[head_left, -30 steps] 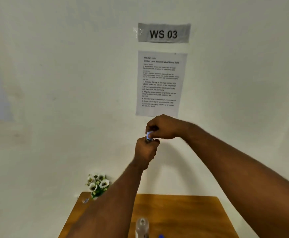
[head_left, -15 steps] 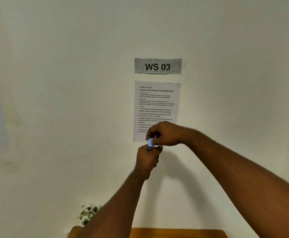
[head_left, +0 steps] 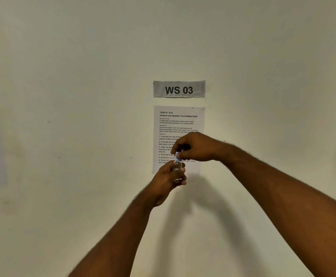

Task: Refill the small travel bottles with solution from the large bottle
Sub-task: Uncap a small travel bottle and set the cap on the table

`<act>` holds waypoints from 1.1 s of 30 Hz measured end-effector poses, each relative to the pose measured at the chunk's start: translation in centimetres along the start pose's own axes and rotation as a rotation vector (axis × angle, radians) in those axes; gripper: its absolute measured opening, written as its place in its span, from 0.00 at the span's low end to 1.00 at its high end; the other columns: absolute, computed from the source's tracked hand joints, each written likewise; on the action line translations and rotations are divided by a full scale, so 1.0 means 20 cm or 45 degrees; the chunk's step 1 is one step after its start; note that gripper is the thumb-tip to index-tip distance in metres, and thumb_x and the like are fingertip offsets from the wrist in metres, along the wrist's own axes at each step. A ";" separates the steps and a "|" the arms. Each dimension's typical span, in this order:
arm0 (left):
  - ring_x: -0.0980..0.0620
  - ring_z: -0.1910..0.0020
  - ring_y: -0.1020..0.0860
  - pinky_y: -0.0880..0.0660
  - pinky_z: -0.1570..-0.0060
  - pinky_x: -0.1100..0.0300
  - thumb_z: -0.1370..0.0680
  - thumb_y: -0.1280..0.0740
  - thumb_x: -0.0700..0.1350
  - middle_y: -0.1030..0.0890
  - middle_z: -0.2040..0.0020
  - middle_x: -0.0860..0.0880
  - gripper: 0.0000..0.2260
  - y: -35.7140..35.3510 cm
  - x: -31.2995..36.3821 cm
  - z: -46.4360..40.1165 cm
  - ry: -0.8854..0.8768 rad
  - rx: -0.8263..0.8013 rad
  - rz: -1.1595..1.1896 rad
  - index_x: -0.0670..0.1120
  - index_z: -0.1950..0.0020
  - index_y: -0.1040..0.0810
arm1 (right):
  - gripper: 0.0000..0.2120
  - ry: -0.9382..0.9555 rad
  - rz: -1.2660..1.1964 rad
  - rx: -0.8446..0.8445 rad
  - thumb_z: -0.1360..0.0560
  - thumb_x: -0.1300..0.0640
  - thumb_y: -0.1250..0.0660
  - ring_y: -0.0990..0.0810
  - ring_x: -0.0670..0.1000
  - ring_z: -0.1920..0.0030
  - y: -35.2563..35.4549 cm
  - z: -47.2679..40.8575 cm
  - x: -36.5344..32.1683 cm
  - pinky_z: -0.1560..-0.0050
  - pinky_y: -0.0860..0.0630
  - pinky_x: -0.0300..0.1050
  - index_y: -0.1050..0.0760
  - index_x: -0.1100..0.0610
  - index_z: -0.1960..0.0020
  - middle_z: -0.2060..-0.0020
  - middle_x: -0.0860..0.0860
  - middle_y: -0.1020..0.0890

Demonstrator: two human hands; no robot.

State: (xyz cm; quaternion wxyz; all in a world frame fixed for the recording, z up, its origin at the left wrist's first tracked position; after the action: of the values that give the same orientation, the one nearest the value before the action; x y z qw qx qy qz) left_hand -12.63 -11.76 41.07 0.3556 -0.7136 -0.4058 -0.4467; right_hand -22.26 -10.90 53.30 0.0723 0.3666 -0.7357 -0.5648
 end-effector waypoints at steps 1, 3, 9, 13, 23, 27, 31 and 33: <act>0.49 0.56 0.21 0.18 0.49 0.56 0.19 0.33 0.36 0.21 0.50 0.47 0.05 0.02 0.00 0.00 -0.018 0.009 0.019 0.38 0.43 0.23 | 0.10 0.002 -0.006 -0.008 0.26 0.57 0.27 0.19 0.36 0.57 0.01 0.00 0.00 0.53 0.23 0.34 0.16 0.48 0.46 0.56 0.41 0.15; 0.50 0.53 0.19 0.18 0.41 0.51 0.18 0.33 0.35 0.19 0.45 0.48 0.08 0.06 0.02 0.00 -0.070 0.041 -0.059 0.35 0.40 0.21 | 0.15 0.002 -0.033 -0.032 0.27 0.59 0.26 0.18 0.39 0.51 0.02 0.01 -0.02 0.46 0.21 0.38 0.17 0.47 0.43 0.50 0.42 0.15; 0.55 0.52 0.16 0.20 0.55 0.65 0.24 0.24 0.37 0.13 0.45 0.48 0.09 0.13 0.08 0.01 -0.184 0.246 -0.244 0.45 0.45 0.15 | 0.14 -0.018 -0.038 0.011 0.27 0.48 0.26 0.19 0.40 0.48 0.05 0.03 -0.04 0.44 0.22 0.42 0.19 0.45 0.41 0.48 0.39 0.16; 0.53 0.54 0.15 0.20 0.57 0.65 0.26 0.23 0.34 0.13 0.48 0.45 0.12 0.14 0.09 0.02 -0.193 0.307 -0.178 0.40 0.44 0.15 | 0.16 -0.067 0.140 0.188 0.29 0.35 0.28 0.19 0.43 0.52 0.09 0.01 -0.04 0.49 0.20 0.46 0.17 0.46 0.53 0.53 0.43 0.16; 0.44 0.53 0.14 0.17 0.56 0.60 0.33 0.18 0.34 0.13 0.49 0.39 0.15 0.14 0.11 0.06 -0.167 0.362 -0.114 0.43 0.50 0.14 | 0.14 -0.070 0.102 0.027 0.27 0.50 0.28 0.22 0.38 0.50 0.06 -0.02 -0.06 0.49 0.26 0.36 0.19 0.42 0.41 0.50 0.38 0.18; 0.46 0.54 0.12 0.16 0.54 0.57 0.33 0.18 0.34 0.11 0.54 0.42 0.15 0.12 0.13 0.06 -0.158 0.317 -0.122 0.42 0.49 0.15 | 0.15 -0.116 0.189 0.201 0.30 0.35 0.28 0.20 0.43 0.51 0.11 -0.02 -0.07 0.51 0.23 0.44 0.17 0.45 0.53 0.54 0.42 0.16; 0.43 0.54 0.12 0.15 0.52 0.51 0.34 0.18 0.33 0.11 0.54 0.41 0.16 0.11 0.13 0.06 -0.133 0.315 -0.126 0.40 0.48 0.15 | 0.05 -0.079 0.152 0.131 0.29 0.49 0.24 0.17 0.42 0.58 0.10 -0.02 -0.07 0.55 0.21 0.42 0.16 0.49 0.57 0.60 0.43 0.14; 0.41 0.53 0.12 0.15 0.49 0.48 0.34 0.18 0.33 0.12 0.53 0.40 0.17 0.12 0.12 0.06 -0.123 0.318 -0.122 0.39 0.47 0.15 | 0.08 -0.062 0.095 0.039 0.28 0.55 0.25 0.17 0.38 0.55 0.09 -0.01 -0.08 0.56 0.23 0.34 0.15 0.48 0.50 0.55 0.41 0.15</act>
State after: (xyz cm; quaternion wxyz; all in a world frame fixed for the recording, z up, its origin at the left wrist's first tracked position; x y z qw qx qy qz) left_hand -9.40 -10.99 42.59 0.4001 -0.6641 -0.5086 -0.3744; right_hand -21.81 -9.82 55.45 0.0699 0.3262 -0.7589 -0.5592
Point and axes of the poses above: each hand's wrist, its own z-axis away from the middle knuckle, its own y-axis out of the back of the hand, x = y × z, the point moved 7 cm from there along -z, towards the middle knuckle
